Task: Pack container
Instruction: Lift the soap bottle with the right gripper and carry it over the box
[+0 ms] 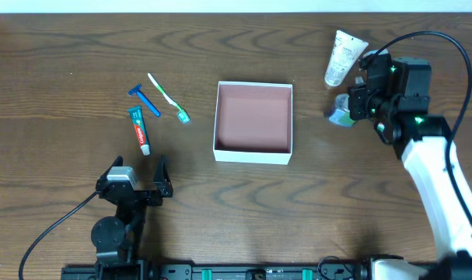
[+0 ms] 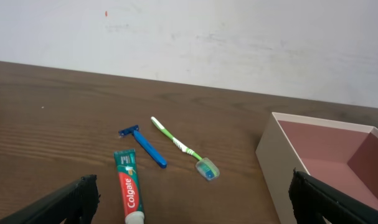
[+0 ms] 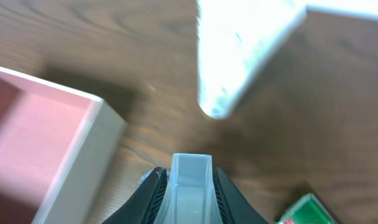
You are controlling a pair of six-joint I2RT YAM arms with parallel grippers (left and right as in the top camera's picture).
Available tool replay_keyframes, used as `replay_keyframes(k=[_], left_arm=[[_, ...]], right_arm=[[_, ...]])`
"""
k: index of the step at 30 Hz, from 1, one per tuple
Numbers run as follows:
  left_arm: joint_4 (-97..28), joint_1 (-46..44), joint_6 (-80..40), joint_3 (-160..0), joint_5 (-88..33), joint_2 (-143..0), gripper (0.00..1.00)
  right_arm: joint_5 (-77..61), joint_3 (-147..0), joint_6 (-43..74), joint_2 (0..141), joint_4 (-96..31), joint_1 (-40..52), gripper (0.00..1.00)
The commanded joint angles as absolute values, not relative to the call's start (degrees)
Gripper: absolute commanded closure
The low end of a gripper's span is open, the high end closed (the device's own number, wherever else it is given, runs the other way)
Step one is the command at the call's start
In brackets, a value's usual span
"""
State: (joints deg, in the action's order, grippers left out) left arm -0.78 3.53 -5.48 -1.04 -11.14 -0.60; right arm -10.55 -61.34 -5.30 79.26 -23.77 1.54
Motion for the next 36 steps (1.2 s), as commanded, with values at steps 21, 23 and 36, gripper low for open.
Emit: replay_keyframes(k=[21, 23, 36], left_arm=[[-3.01, 3.57, -4.54, -0.23, -11.33, -0.34, 0.02], [-3.01, 3.57, -4.54, -0.23, -11.33, -0.34, 0.02], [-3.01, 3.57, -4.54, -0.23, -11.33, -0.34, 0.02]], right_arm=[[-13.3, -63.11, 3.49, 82.0, 2.52, 27.57, 0.99], [-13.28, -63.11, 5.02, 84.6, 2.81, 28.86, 0.99], [-6.0, -63.11, 7.25, 91.24, 3.64, 33.89, 0.99]])
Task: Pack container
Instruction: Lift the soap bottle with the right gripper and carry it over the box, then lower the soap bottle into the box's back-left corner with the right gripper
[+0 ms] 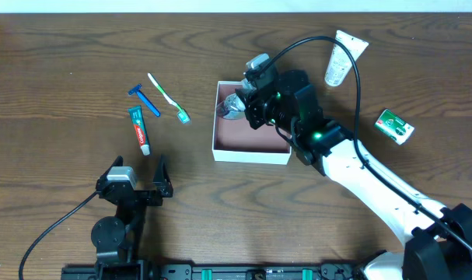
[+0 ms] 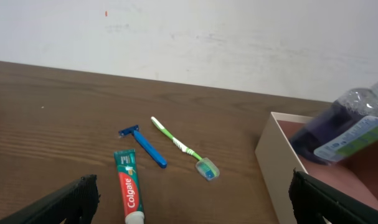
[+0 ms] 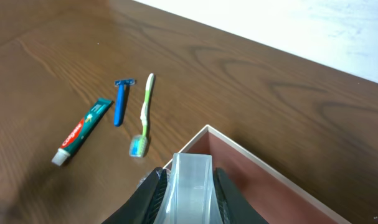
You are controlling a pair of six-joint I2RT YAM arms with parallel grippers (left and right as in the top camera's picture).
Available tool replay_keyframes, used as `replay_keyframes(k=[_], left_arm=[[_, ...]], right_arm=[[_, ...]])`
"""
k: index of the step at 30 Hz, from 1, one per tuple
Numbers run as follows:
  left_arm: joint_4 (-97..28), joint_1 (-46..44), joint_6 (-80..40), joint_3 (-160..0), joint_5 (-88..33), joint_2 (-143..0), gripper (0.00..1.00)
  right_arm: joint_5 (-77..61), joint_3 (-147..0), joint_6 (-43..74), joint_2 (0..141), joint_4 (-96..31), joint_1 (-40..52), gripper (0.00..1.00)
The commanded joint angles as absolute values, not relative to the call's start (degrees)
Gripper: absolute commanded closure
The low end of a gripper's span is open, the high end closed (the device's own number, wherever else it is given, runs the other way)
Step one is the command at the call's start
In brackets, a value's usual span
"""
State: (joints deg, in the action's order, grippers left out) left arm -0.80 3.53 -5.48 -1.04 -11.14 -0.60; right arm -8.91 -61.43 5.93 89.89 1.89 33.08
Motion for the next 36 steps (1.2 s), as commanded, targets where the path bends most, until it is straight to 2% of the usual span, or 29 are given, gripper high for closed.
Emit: replay_keyframes(k=[1, 11, 26, 27, 29, 30, 32, 33, 36], left_arm=[[-3.01, 3.57, -4.54, -0.23, -11.33, -0.34, 0.02], [-3.01, 3.57, -4.54, -0.23, -11.33, -0.34, 0.02], [-3.01, 3.57, -4.54, -0.23, -11.33, -0.34, 0.02], [-3.01, 3.57, -4.54, -0.23, -11.33, -0.34, 0.02], [-3.01, 3.57, -4.54, -0.23, -11.33, -0.34, 0.02], [-3.01, 3.57, -4.54, -0.23, -11.33, -0.34, 0.02], [-3.01, 3.57, -4.54, -0.23, -11.33, -0.34, 0.02], [-3.01, 3.57, -4.54, -0.23, -11.33, -0.34, 0.02], [-3.01, 3.57, -4.54, -0.23, -11.33, -0.34, 0.02]], right_arm=[[-5.98, -63.11, 7.27, 91.81, 3.79, 33.87, 0.99], [-5.76, -63.11, 7.2, 98.48, 6.7, 33.87, 0.99], [-4.91, -63.11, 6.61, 100.42, 10.87, 33.91, 0.99], [-4.91, -63.11, 6.61, 100.44, 10.87, 33.95, 0.96], [-4.91, -63.11, 6.61, 100.53, 10.85, 34.0, 0.78], [-4.93, -63.11, 6.61, 100.53, 10.9, 34.11, 0.73], [-4.91, -63.11, 6.61, 100.53, 10.96, 34.26, 0.51], [-4.91, -63.11, 6.61, 100.53, 10.96, 34.3, 0.45], [-4.91, -63.11, 6.59, 100.53, 10.96, 34.48, 0.42]])
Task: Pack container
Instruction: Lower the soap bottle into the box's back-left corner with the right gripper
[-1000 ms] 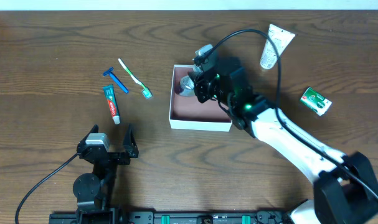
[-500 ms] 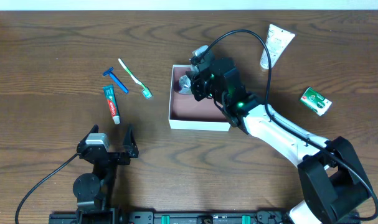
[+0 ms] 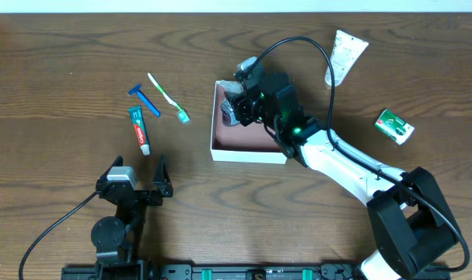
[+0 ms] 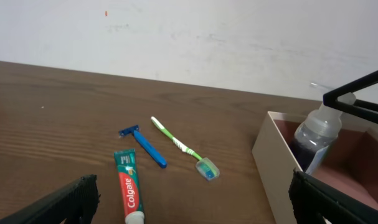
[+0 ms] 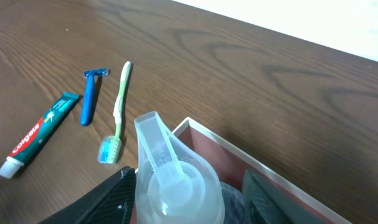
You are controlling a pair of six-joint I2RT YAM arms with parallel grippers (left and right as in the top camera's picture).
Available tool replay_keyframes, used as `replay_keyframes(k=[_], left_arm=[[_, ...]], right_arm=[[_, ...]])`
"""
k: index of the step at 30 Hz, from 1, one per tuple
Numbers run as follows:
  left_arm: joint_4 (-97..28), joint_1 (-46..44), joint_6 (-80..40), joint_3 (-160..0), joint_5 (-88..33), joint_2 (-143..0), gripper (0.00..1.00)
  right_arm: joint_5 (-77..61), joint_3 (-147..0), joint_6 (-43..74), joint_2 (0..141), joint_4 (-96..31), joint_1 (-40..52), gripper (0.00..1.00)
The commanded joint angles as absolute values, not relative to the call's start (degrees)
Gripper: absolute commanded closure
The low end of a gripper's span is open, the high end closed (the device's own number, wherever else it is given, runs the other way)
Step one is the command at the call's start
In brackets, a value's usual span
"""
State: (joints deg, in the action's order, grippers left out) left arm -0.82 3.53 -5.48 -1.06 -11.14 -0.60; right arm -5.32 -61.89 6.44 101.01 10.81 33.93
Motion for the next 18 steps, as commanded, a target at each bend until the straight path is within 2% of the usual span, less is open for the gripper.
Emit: replay_keyframes(k=[1, 13, 18], left_arm=[[-3.01, 3.57, -4.54, -0.23, -11.33, -0.34, 0.02], [-3.01, 3.57, -4.54, -0.23, -11.33, -0.34, 0.02], [-3.01, 3.57, -4.54, -0.23, -11.33, -0.34, 0.02]], right_arm=[[-4.91, -63.11, 6.61, 100.53, 10.96, 34.52, 0.41], [-4.97, -64.03, 8.14, 100.22, 15.0, 34.52, 0.4], [-6.94, -68.53, 9.78, 99.53, 10.5, 34.52, 0.44]])
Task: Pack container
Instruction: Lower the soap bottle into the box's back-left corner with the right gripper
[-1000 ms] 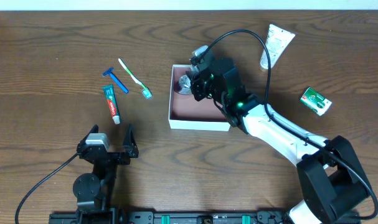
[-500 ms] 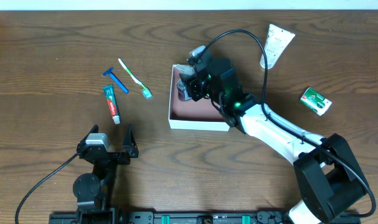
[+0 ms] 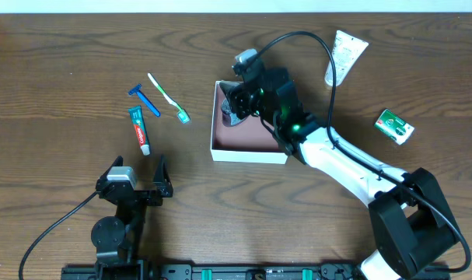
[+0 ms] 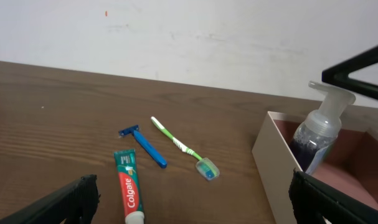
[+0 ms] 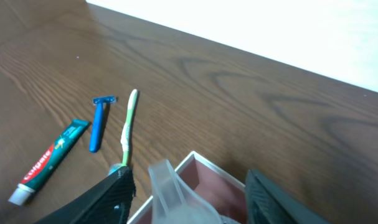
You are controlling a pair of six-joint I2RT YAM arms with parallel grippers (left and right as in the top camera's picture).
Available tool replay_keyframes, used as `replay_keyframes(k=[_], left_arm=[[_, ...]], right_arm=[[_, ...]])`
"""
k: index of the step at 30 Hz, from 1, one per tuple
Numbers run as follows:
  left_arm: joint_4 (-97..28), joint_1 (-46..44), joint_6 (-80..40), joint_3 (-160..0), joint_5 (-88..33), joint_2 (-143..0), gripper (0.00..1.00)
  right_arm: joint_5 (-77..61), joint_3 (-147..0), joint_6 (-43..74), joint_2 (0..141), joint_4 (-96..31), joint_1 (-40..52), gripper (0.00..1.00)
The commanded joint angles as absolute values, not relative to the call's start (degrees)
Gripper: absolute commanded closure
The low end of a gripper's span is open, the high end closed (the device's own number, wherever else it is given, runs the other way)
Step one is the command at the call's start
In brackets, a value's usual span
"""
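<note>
The white box with a pink inside (image 3: 251, 153) stands mid-table. A clear pump bottle of dark liquid (image 4: 318, 132) stands upright in its left end, pump head (image 5: 176, 190) up. My right gripper (image 3: 242, 92) hovers open just above it, its fingers (image 5: 117, 193) either side of the pump without touching. The toothpaste (image 3: 140, 130), blue razor (image 3: 145, 99) and green toothbrush (image 3: 167, 96) lie left of the box. My left gripper (image 4: 189, 199) rests open at the near left, empty.
A white tube (image 3: 342, 56) lies at the far right and a small green packet (image 3: 395, 126) right of the box. The right arm's cable loops over the box's far side.
My right gripper has risen a little from the pump bottle, which stays standing in the box's left end. The left arm has not moved.
My right gripper was shut on the pump bottle at the far right near the white tube. Then it held the bottle tilted over the box. Then it stood open around the bottle set in the box, and now it is higher.
</note>
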State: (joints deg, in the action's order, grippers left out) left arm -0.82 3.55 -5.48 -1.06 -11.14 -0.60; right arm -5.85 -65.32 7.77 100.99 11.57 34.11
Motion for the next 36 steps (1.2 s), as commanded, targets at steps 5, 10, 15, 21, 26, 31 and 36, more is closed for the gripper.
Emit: replay_keyframes(k=[5, 10, 15, 21, 26, 31, 36], left_arm=[[-3.01, 3.57, -4.54, -0.23, -11.33, -0.34, 0.02], [-3.01, 3.57, -4.54, -0.23, -11.33, -0.34, 0.02], [-3.01, 3.57, -4.54, -0.23, -11.33, -0.34, 0.02], [-3.01, 3.57, -4.54, -0.23, -11.33, -0.34, 0.02], [-3.01, 3.57, -4.54, -0.23, -11.33, -0.34, 0.02], [-3.01, 3.57, -4.54, -0.23, -11.33, -0.34, 0.02], [-3.01, 3.57, -4.54, -0.23, -11.33, -0.34, 0.02]], right_arm=[[-6.92, -73.12, 9.85, 98.61, 1.28, 34.52, 0.5], [-6.94, -76.2, 9.82, 96.4, -6.48, 34.52, 0.78], [-6.9, -76.36, 9.82, 92.88, -15.42, 34.52, 0.98], [-5.98, -76.07, 10.7, 92.6, -27.51, 34.52, 0.99], [-5.76, -75.96, 10.7, 92.6, -32.08, 34.52, 0.98], [-5.78, -73.19, 10.68, 93.12, -31.59, 34.98, 0.99], [-6.0, -65.6, 9.19, 93.73, -23.57, 36.6, 0.99]])
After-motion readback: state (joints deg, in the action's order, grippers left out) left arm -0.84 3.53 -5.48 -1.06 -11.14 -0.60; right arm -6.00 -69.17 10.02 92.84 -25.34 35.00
